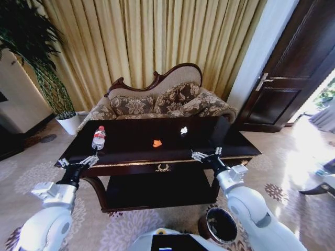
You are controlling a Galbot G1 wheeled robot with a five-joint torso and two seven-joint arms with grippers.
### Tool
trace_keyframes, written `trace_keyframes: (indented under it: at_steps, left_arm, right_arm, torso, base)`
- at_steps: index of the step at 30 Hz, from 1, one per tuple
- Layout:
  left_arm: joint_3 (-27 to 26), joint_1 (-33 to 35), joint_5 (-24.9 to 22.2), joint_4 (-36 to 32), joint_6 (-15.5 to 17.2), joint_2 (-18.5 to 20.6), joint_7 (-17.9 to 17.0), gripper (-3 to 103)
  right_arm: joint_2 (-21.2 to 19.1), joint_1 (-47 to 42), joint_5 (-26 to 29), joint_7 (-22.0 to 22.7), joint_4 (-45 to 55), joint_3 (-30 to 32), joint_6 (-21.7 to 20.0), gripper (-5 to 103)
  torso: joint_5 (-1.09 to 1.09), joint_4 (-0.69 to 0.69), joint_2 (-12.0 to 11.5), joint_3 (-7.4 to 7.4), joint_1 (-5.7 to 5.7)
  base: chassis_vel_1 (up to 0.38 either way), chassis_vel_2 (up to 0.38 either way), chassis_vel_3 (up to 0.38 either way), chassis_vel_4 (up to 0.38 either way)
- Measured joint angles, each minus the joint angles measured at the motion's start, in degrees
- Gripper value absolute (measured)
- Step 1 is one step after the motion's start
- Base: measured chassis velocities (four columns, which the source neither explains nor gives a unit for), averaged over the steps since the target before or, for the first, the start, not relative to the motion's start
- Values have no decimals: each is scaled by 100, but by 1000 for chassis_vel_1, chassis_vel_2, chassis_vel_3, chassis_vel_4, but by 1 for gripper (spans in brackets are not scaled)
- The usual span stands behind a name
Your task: Move to the front of the table and place the trash on the table into the trash bin.
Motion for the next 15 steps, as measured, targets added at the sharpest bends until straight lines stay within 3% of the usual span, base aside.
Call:
trace_keyframes:
  at_steps: [15]
  left_arm:
    - [-96, 183, 65, -142, -55, -92, -41, 100]
  right_arm:
    - [-450, 1347, 1199, 666, -703, -711, -560, 100]
  torso:
    - [0, 0, 1, 0, -1]
  base:
    - [-21, 22, 26, -22]
